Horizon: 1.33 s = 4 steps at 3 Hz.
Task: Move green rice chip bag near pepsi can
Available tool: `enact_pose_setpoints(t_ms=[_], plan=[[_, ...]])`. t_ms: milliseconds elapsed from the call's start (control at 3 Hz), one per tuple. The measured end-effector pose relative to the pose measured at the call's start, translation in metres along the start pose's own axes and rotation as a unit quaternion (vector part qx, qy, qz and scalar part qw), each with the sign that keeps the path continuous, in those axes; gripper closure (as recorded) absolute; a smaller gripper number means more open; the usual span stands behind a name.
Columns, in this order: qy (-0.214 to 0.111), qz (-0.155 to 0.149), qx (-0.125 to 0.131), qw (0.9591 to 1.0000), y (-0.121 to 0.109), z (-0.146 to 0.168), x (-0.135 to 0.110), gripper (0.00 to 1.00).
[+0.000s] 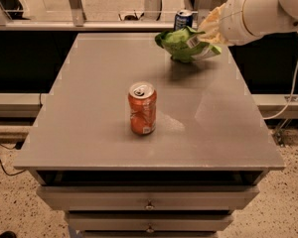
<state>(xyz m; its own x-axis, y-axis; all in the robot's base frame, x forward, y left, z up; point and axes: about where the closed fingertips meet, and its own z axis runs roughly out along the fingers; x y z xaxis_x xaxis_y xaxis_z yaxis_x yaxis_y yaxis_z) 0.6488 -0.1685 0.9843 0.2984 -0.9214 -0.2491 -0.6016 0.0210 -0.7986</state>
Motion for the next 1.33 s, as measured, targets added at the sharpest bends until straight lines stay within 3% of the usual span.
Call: enact_pose_setpoints(t_ms=[667,1333], plan=[[0.042,0.004,0.022,0.9988,-0.002,-0.015,0.039,1.0],[0.059,-0.012,0.042,0.9973,-0.004,-0.006,0.069,1.0]])
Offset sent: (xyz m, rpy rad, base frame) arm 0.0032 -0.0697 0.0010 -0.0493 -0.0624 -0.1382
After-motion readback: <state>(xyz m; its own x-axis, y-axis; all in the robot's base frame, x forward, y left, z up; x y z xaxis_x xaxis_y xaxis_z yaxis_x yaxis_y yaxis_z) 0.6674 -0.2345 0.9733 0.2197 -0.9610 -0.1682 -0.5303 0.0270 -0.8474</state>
